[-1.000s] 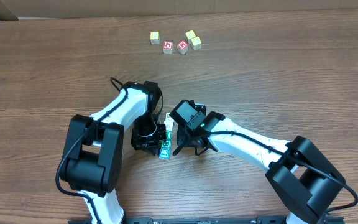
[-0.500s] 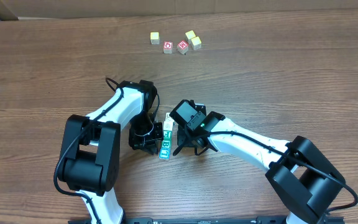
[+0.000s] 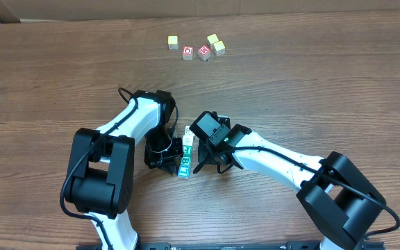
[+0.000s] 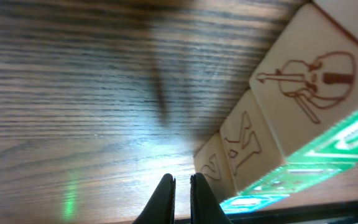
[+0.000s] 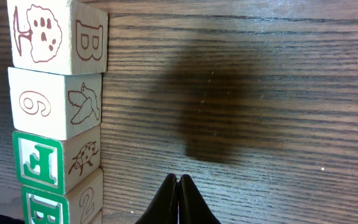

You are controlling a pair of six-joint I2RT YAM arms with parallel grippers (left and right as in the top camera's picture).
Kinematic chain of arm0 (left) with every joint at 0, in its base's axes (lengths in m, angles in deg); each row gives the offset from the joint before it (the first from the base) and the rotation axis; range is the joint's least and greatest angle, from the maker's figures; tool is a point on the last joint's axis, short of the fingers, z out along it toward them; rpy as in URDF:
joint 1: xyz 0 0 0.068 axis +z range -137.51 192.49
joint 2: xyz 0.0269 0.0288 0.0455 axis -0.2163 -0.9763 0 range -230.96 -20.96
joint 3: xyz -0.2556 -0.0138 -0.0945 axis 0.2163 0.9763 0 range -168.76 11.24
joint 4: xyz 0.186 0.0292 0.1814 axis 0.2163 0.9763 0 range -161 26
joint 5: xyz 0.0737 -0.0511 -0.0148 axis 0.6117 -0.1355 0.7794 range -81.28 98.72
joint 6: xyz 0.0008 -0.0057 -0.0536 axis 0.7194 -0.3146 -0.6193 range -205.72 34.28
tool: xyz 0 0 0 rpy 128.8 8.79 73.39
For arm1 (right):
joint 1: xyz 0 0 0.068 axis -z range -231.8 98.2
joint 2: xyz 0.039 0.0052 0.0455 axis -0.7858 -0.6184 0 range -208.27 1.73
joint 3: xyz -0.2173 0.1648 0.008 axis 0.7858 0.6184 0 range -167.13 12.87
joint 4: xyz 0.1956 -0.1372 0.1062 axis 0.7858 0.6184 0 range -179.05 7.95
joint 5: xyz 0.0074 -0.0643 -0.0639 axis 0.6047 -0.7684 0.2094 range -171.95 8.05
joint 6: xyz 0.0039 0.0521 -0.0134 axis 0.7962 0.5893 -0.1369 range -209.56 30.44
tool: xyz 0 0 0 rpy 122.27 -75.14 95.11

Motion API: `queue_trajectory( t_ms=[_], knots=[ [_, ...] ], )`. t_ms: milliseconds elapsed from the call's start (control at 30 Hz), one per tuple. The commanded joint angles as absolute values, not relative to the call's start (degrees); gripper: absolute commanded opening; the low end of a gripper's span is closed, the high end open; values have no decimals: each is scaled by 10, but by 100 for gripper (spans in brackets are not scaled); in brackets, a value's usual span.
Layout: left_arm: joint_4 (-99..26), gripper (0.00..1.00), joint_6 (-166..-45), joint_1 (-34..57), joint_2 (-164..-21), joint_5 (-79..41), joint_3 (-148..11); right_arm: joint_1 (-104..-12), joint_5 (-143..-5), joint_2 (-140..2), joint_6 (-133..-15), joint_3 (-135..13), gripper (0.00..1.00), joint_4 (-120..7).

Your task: Flip 5 blocks

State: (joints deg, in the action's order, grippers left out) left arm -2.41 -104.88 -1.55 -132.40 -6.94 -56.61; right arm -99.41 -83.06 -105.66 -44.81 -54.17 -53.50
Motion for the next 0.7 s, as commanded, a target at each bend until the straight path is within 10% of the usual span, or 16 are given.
queue_trajectory(
  t_ms=[0,667],
  knots=[
    [-23,4,-1048,-14,-1327,-88,-564,-993,-840,-1054,-446,-538,5,-537],
    [-56,4,-1050,12,-1327,-41,-565,-993,-840,-1054,-446,-538,5,-544]
  ],
)
